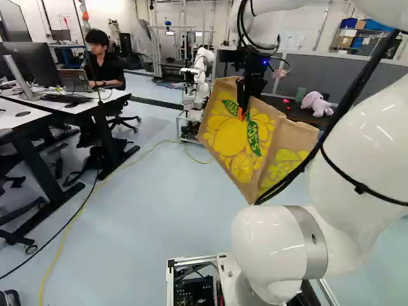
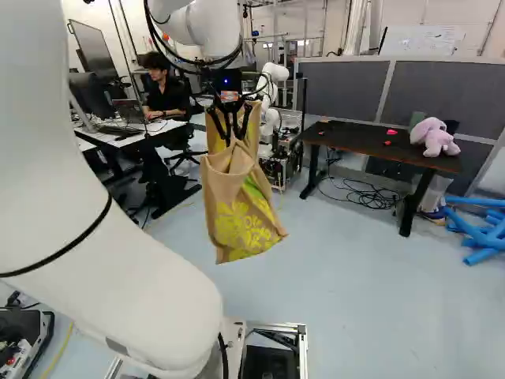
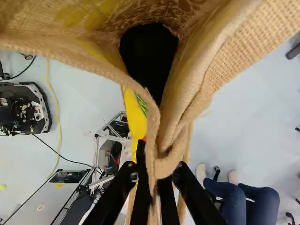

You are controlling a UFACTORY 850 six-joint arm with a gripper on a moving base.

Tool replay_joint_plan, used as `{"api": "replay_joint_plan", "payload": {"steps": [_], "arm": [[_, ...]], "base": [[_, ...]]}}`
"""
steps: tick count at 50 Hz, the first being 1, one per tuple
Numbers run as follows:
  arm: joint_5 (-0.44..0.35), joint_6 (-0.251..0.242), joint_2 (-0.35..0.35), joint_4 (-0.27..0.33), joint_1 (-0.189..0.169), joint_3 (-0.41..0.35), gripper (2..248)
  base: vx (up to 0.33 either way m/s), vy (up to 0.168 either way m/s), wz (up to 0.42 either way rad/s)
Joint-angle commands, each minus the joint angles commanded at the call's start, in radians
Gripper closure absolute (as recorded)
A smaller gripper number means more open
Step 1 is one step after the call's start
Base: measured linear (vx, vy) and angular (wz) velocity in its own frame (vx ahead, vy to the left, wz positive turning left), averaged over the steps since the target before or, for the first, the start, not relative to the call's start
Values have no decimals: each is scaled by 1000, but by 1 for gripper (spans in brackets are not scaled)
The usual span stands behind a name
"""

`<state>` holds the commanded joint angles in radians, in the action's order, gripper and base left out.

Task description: Pick up the bag on the ground and place it on the table

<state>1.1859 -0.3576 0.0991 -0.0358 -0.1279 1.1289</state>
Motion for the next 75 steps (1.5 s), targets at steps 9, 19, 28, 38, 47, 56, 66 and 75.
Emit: {"api": "replay_joint_plan", "payload": {"steps": [9, 19, 28, 38, 47, 56, 66, 75], "arm": [[0, 0, 0, 0, 0, 0, 228], [0, 0, 0, 0, 0, 0, 228], [0, 0, 0, 0, 0, 0, 228], [0, 0, 0, 0, 0, 0, 228], [0, 0, 0, 0, 0, 0, 228], [0, 0, 0, 0, 0, 0, 228], [0, 0, 0, 0, 0, 0, 228], [0, 0, 0, 0, 0, 0, 228]], "base": [[0, 0, 0], [-19, 2, 17], [3, -8, -32], [42, -64, -250], [53, -32, -159], [56, -28, -144], [89, -38, -54], [107, -42, -10]]}}
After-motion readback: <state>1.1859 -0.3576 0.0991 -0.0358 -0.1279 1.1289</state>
